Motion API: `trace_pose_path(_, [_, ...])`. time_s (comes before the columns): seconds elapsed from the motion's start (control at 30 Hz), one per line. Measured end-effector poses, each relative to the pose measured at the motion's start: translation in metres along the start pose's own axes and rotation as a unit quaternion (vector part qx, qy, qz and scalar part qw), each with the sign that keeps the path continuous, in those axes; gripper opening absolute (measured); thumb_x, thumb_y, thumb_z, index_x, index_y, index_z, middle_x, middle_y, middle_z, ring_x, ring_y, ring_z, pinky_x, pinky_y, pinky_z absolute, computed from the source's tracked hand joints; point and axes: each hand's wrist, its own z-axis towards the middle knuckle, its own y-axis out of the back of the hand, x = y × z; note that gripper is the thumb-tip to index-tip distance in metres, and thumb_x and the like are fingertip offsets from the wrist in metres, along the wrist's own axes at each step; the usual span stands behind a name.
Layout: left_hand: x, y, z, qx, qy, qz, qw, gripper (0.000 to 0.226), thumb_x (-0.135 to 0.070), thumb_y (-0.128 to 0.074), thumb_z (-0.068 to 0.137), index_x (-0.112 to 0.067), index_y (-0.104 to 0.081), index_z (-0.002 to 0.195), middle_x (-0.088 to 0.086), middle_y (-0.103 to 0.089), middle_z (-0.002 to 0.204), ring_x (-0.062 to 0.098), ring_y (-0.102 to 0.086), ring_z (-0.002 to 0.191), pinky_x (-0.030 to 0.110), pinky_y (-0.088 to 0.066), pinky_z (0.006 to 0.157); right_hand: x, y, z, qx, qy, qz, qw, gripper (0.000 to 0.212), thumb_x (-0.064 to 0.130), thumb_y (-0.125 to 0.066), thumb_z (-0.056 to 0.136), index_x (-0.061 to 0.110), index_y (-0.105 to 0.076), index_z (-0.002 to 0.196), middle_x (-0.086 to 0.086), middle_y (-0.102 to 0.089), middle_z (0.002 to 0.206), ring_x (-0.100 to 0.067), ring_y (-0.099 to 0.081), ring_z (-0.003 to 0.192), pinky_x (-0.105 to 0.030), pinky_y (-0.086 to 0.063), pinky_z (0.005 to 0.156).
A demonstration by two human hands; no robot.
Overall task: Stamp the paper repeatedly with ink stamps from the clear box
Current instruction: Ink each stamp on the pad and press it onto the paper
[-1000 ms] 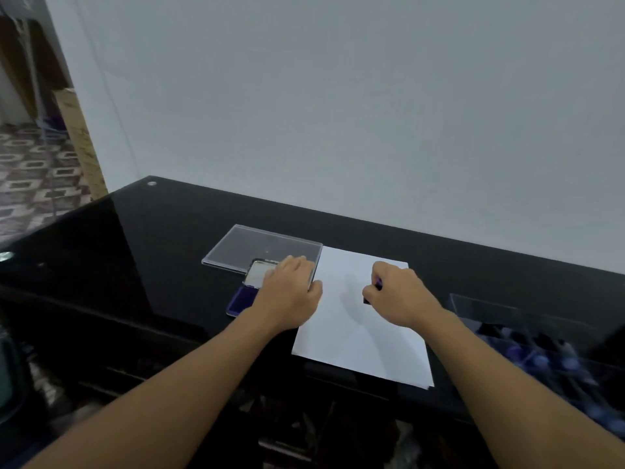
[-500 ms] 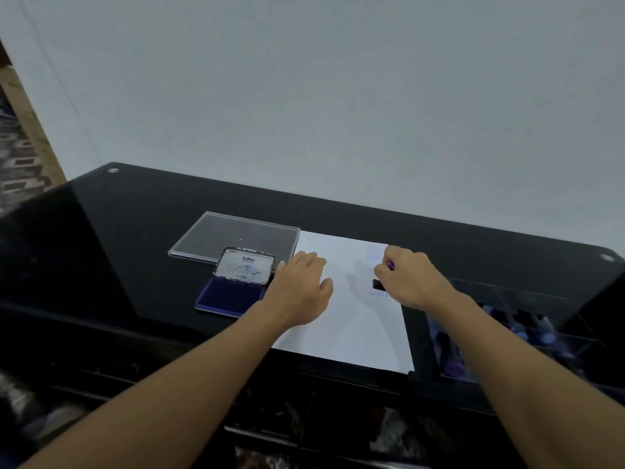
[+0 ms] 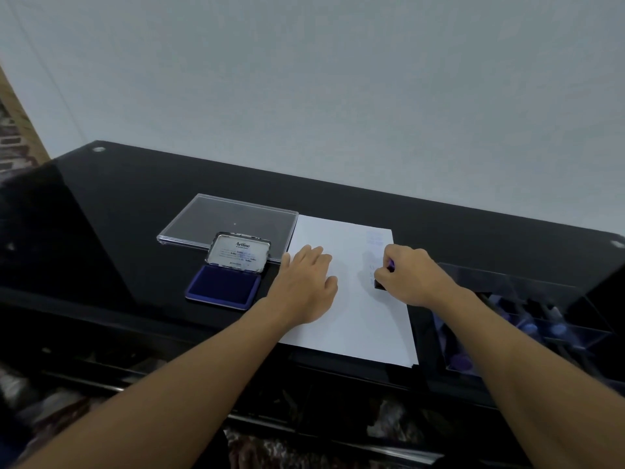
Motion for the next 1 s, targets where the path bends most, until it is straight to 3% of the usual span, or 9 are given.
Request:
trace_pose_path(0.47, [0.003, -0.007, -0.005, 0.007, -0.007, 0.006, 1.000, 0.050, -0.030, -0.032, 0.101, -0.009, -0.038, 0.146, 0.008, -0.025, 0.160, 0.021, -0.015, 0.148, 0.046, -0.007, 0.122, 0.002, -0.012, 0.002, 0.002, 0.005, -0.015, 1.000, 0.016, 0.027, -0.052, 0.093, 0.014, -0.047, 0.084, -0.008, -0.058, 0.084, -0.020, -0.045, 0.064, -0.033, -0.040, 0.056])
trace_pose_path(1.0, [0.000, -0.009, -0.007, 0.015, 0.005, 0.033, 0.999, 0.052, -0.034, -0.026, 0.102, -0.013, -0.031, 0.149, 0.006, -0.020, 0.162, 0.021, -0.008, 0.151, 0.045, -0.004, 0.123, 0.003, -0.031, -0.004, -0.065, -0.012, -0.007, 0.998, 0.016, 0.024, -0.046, 0.093, 0.016, -0.037, 0.082, -0.009, -0.056, 0.078, -0.028, -0.050, 0.069, -0.036, -0.039, 0.055])
